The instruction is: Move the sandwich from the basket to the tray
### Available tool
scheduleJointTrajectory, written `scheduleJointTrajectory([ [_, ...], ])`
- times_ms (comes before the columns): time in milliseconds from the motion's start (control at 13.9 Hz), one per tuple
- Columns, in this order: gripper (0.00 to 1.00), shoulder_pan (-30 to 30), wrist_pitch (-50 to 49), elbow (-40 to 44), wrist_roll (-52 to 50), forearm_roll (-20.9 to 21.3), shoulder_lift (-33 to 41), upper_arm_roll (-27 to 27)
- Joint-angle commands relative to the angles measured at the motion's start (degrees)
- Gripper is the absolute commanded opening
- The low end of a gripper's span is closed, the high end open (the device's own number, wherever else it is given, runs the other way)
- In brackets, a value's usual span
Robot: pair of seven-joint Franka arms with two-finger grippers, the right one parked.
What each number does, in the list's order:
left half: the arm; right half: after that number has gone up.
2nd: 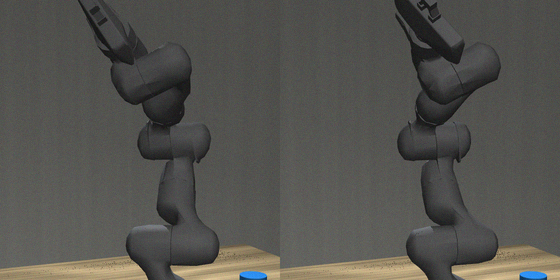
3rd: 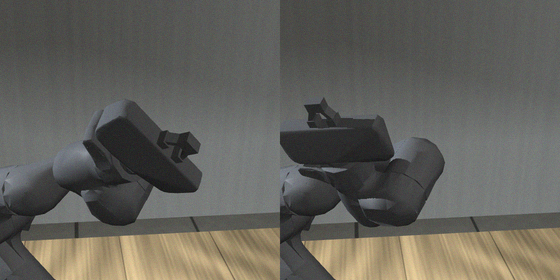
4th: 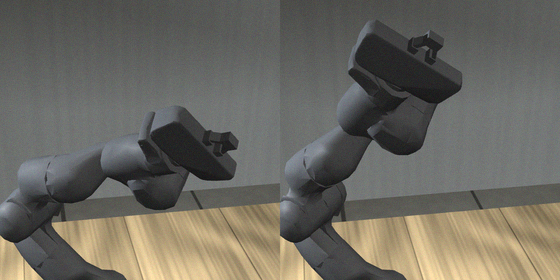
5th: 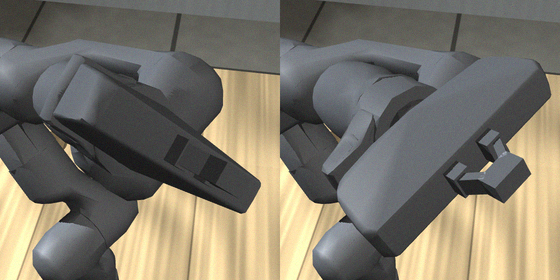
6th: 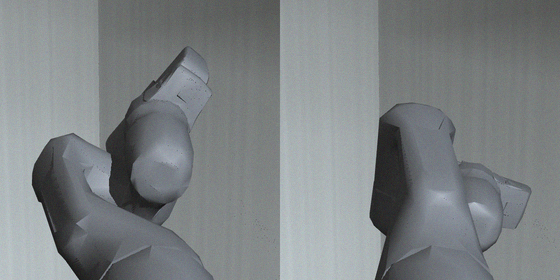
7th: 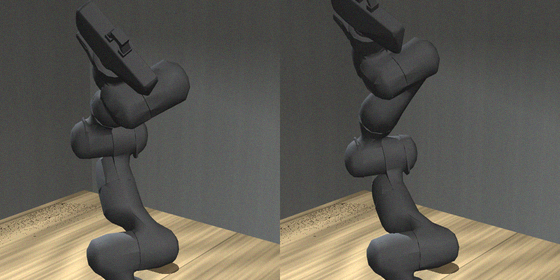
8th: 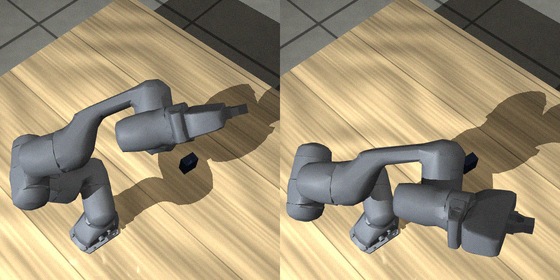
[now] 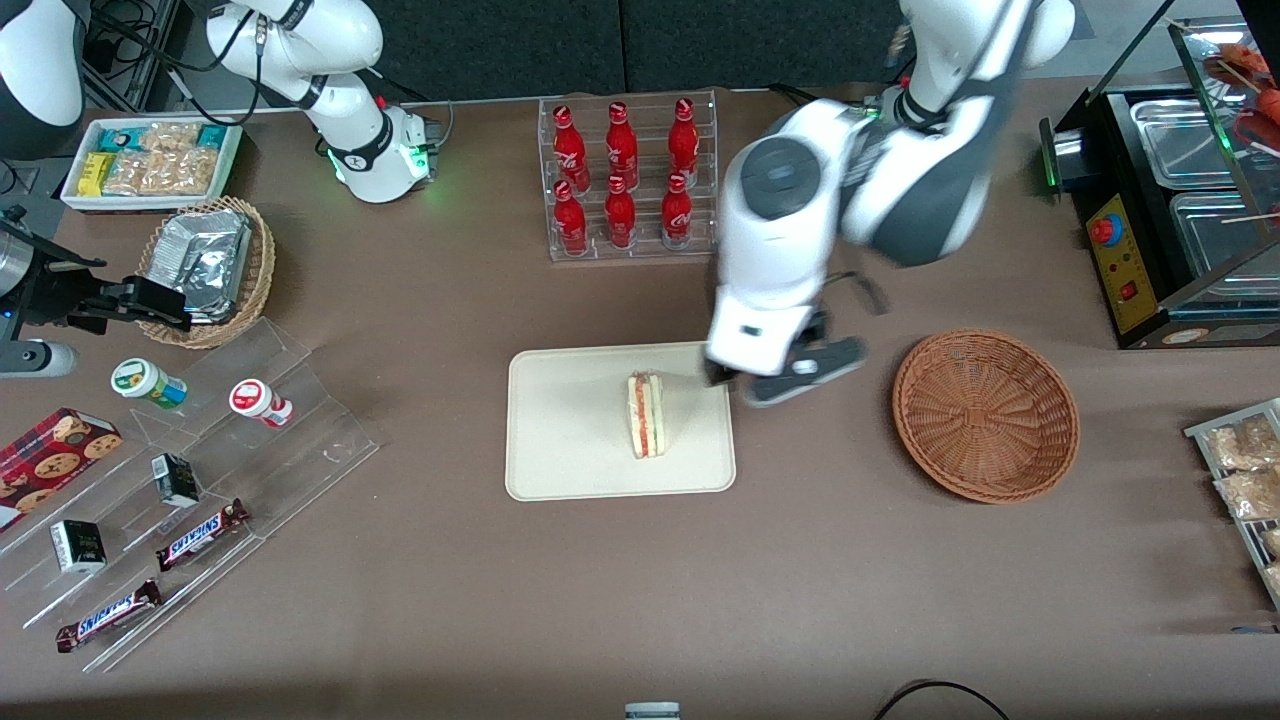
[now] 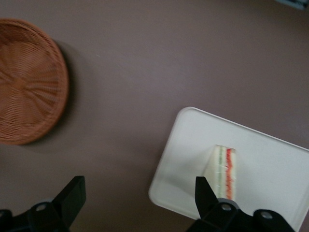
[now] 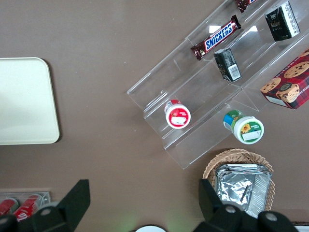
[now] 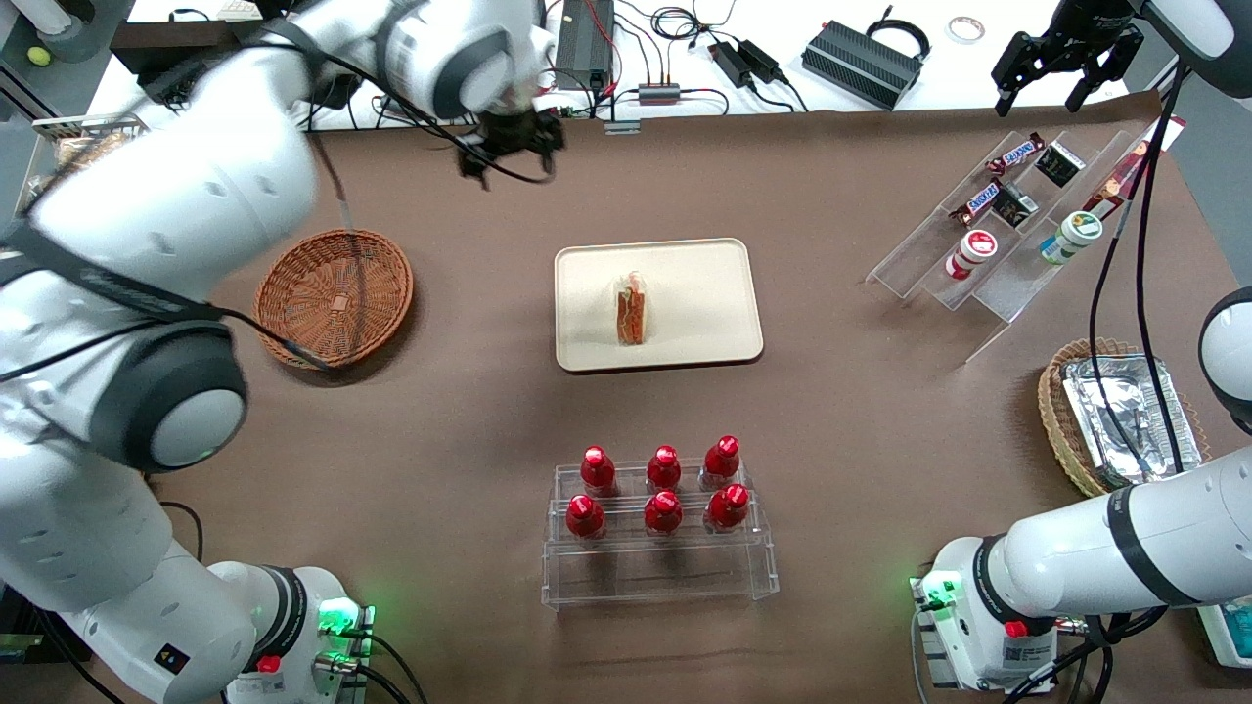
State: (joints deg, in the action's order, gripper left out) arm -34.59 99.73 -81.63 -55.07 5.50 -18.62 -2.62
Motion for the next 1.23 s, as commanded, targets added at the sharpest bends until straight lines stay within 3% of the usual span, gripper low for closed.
scheduleJointTrajectory([
  [0,1.00,5.39,-6.10,-4.06,9.32,-2.41,8.23,0.43],
  [360,1.00,16.64,-17.62,-5.12,28.93,-5.85,18.26,0.43],
  [793,1.00,29.11,-18.61,-14.43,50.38,-7.43,29.16,0.43],
  [1153,1.00,32.65,-19.05,-14.26,51.82,-7.17,30.14,0.51],
])
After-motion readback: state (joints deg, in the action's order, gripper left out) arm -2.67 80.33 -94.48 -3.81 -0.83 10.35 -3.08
